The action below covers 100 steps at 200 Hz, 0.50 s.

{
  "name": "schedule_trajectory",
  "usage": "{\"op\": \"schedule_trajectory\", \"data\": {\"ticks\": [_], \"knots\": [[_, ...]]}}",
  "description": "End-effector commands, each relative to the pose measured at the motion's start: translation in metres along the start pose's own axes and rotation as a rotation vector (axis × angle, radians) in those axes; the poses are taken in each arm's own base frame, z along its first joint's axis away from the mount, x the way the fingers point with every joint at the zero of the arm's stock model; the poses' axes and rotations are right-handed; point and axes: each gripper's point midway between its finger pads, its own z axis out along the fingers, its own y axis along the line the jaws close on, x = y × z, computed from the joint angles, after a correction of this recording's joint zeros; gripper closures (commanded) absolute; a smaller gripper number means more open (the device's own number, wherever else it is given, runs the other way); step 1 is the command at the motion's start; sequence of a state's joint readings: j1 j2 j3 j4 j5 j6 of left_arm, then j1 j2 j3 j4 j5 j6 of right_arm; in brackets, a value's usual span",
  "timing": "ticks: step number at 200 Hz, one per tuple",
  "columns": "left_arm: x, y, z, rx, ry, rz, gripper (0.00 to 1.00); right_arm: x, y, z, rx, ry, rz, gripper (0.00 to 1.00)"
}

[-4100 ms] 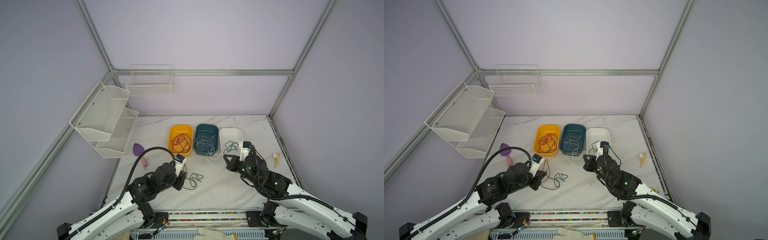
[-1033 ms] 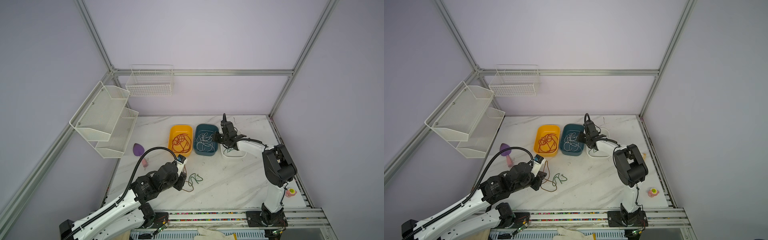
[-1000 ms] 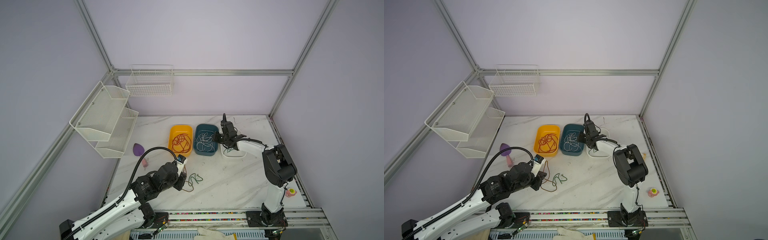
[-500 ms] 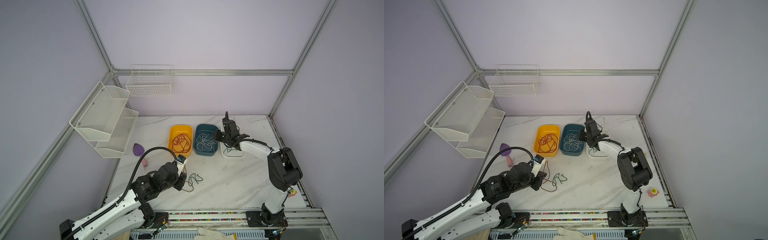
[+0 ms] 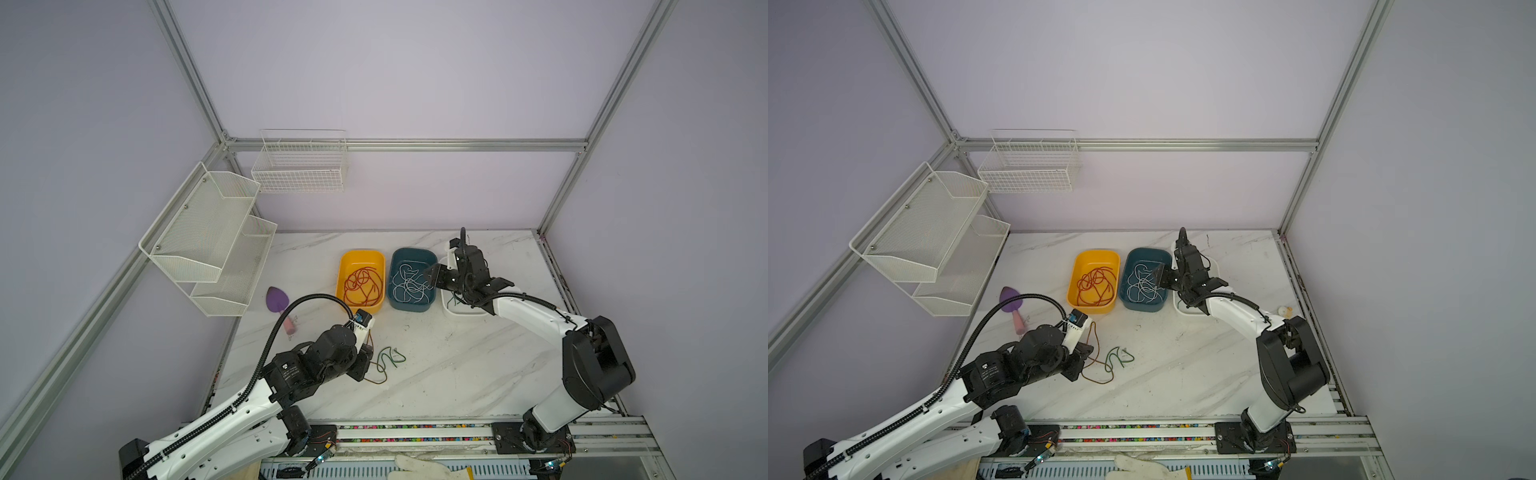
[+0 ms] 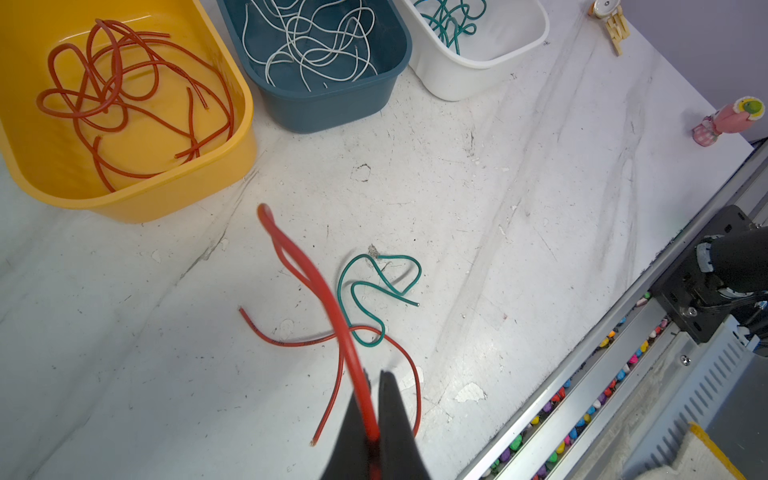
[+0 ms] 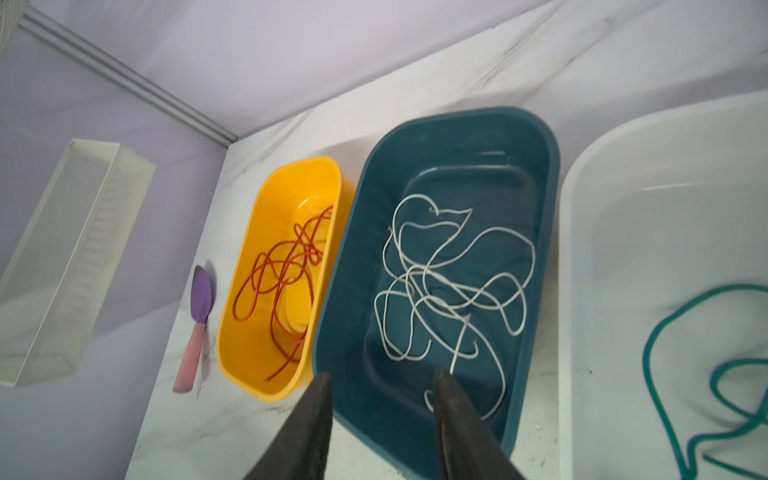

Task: Untangle the cables
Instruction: 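Move the right gripper down to the green wire near the tangle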

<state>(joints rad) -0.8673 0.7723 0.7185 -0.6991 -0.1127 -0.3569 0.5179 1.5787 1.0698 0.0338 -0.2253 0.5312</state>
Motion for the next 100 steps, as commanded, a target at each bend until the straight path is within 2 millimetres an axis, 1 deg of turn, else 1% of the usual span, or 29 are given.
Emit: {"op": "schedule_trajectory", "data": {"ticks": [1, 14, 29, 51, 79, 100], "knots": [[-0.019, -0.005, -0.012, 0.018, -0.062, -0.013, 1.0, 0.02, 0.027, -0.016, -0.095, 0.002, -0.018, 0.53], [-0.02, -0.005, -0.013, 0.019, -0.066, -0.015, 1.0, 0.039, 0.039, -0.023, -0.123, 0.015, -0.039, 0.5], [-0.02, -0.005, -0.013, 0.019, -0.065, -0.016, 1.0, 0.067, 0.052, -0.027, -0.149, 0.044, -0.06, 0.49], [-0.019, -0.007, -0.011, 0.025, -0.057, -0.015, 1.0, 0.108, 0.062, -0.03, -0.175, 0.096, -0.069, 0.48], [-0.018, -0.007, -0.011, 0.029, -0.055, -0.02, 1.0, 0.146, 0.069, -0.034, -0.211, 0.126, -0.06, 0.47], [-0.019, -0.007, -0.012, 0.027, -0.061, -0.023, 1.0, 0.17, 0.067, -0.032, -0.19, 0.15, -0.063, 0.47]]}}
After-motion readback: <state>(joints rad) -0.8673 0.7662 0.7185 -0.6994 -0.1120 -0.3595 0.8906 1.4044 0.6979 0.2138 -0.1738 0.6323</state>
